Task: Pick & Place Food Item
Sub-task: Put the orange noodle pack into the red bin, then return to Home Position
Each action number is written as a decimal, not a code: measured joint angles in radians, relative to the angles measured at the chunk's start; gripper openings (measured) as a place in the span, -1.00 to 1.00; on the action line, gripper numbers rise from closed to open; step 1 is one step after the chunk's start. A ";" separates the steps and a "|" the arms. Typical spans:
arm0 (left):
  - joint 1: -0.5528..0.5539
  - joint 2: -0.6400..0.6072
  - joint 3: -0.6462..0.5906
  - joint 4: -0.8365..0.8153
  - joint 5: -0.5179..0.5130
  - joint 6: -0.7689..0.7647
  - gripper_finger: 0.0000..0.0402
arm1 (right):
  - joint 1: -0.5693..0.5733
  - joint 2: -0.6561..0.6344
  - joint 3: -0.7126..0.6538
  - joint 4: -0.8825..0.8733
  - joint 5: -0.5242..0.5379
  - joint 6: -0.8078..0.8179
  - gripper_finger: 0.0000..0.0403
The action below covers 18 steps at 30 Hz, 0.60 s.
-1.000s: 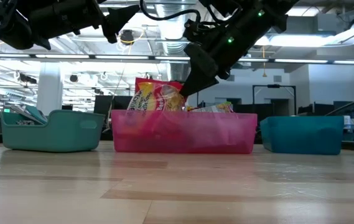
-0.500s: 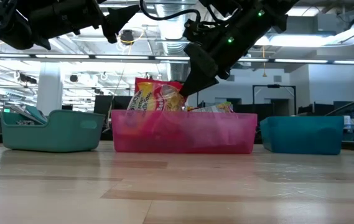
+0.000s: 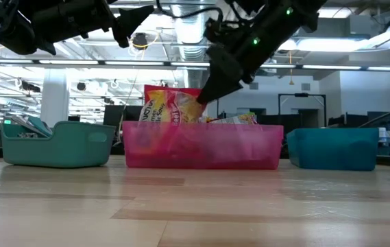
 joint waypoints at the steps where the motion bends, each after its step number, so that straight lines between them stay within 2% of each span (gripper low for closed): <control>1: 0.000 0.000 0.000 0.000 0.000 0.000 0.44 | -0.002 -0.007 0.001 0.001 0.000 0.000 -0.41; 9: 0.000 0.000 0.000 -0.001 0.000 0.000 0.44 | -0.003 -0.087 0.001 -0.052 -0.016 0.032 -0.39; 18: 0.000 0.000 0.000 0.000 0.000 0.000 0.44 | -0.022 -0.151 0.001 -0.109 -0.063 -0.004 -0.31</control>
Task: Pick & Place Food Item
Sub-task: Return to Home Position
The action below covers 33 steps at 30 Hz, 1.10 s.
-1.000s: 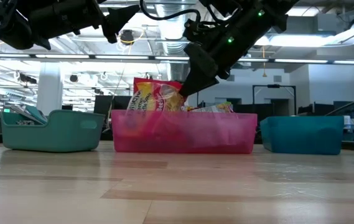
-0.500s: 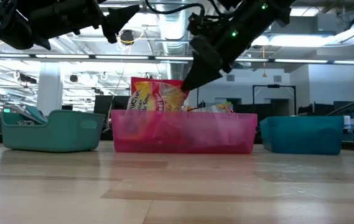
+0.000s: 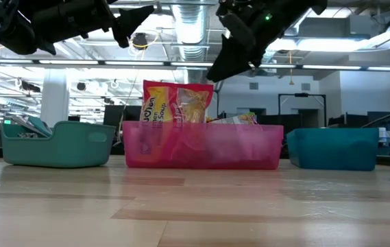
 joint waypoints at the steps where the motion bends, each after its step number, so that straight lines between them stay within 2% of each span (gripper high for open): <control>1: 0.000 0.000 0.000 0.000 0.000 0.000 0.44 | -0.005 -0.008 0.000 -0.013 -0.002 -0.009 -0.30; 5: 0.000 0.000 0.000 -0.001 -0.023 0.021 0.44 | -0.031 -0.029 0.001 -0.025 -0.002 -0.011 -0.29; 16: 0.003 0.000 0.000 -0.044 -0.288 0.163 0.44 | -0.136 -0.039 0.001 -0.028 0.008 -0.042 -0.53; 21: 0.065 0.000 0.000 -0.043 -0.303 0.161 0.42 | -0.172 -0.039 0.001 -0.028 0.005 -0.052 -0.74; 25: 0.134 0.000 0.000 -0.087 -0.303 0.138 0.32 | -0.191 -0.039 0.001 -0.030 0.002 -0.081 -0.95; 33: 0.212 0.000 0.000 -0.210 -0.303 0.069 -0.03 | -0.235 -0.039 -0.005 -0.071 -0.035 -0.127 -0.99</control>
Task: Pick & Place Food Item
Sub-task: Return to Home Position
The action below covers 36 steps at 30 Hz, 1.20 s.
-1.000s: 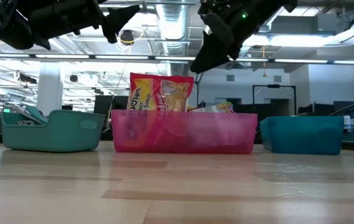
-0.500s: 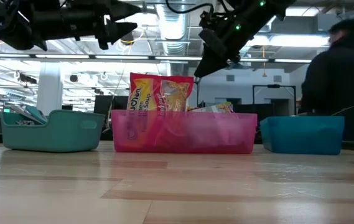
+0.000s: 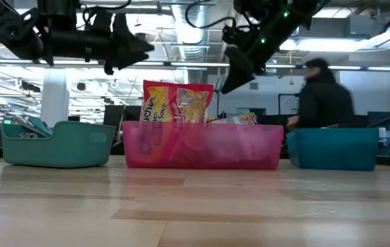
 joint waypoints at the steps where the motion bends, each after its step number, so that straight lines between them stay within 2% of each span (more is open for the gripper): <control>1: 0.001 0.000 0.000 -0.017 0.000 -0.001 -0.08 | -0.010 0.000 -0.005 0.000 -0.014 0.000 -0.99; 9: 0.001 0.000 0.000 -0.114 0.004 -0.002 -0.43 | -0.059 -0.018 -0.069 0.159 -0.177 -0.013 -1.00; 17: 0.001 0.000 0.000 -0.208 0.121 -0.046 -0.74 | -0.058 -0.044 -0.082 0.281 -0.342 -0.025 -1.00; 22: 0.000 0.000 0.000 -0.241 0.173 -0.070 -0.97 | -0.051 -0.047 -0.082 0.355 -0.357 -0.041 -1.00; 25: 0.000 0.000 0.000 -0.251 0.178 -0.104 -0.97 | -0.040 -0.047 -0.091 0.419 -0.358 -0.047 -1.00; 32: 0.000 0.000 0.000 -0.262 0.178 -0.108 -0.99 | -0.012 -0.047 -0.229 0.725 -0.399 -0.044 -1.00; 36: 0.000 0.000 0.000 -0.262 0.178 -0.153 -0.97 | -0.012 -0.047 -0.247 0.753 -0.399 0.013 -1.00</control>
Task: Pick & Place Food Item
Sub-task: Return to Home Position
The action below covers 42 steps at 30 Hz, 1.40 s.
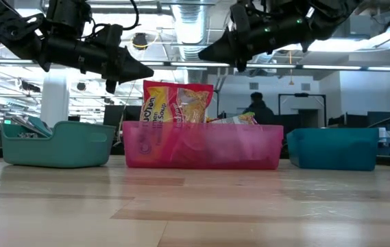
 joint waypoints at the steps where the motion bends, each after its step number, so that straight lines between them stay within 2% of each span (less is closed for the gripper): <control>1: 0.000 0.000 0.000 0.000 0.000 -0.003 -0.96 | 0.000 0.000 0.001 0.000 0.000 0.030 -1.00; 8: 0.000 0.000 0.000 0.000 0.000 -0.003 -0.96 | 0.046 0.000 0.001 -0.002 0.000 0.235 -1.00; 15: 0.000 0.000 0.000 -0.011 0.000 -0.047 -0.96 | 0.056 0.000 0.001 -0.030 -0.002 0.202 -1.00; 18: 0.000 -0.006 0.000 -0.019 0.000 -0.047 -0.96 | 0.050 -0.028 -0.002 -0.015 -0.083 0.169 -1.00; 20: 0.000 -0.032 0.000 -0.017 0.000 -0.043 -0.95 | 0.034 -0.073 0.002 0.014 -0.157 0.151 -1.00; 22: 0.000 -0.069 0.000 -0.028 0.014 -0.041 -0.95 | 0.016 -0.131 0.002 -0.017 -0.184 0.122 -1.00; 27: 0.003 -0.225 0.000 -0.113 0.071 -0.012 -0.95 | -0.031 -0.302 0.001 -0.146 -0.180 0.065 -1.00; 35: 0.003 -0.496 0.000 -0.261 0.063 0.046 -0.95 | -0.056 -0.570 0.001 -0.369 -0.138 0.037 -1.00; 42: 0.003 -0.654 0.000 -0.330 0.062 0.084 -0.95 | -0.054 -0.743 0.001 -0.505 -0.098 0.013 -1.00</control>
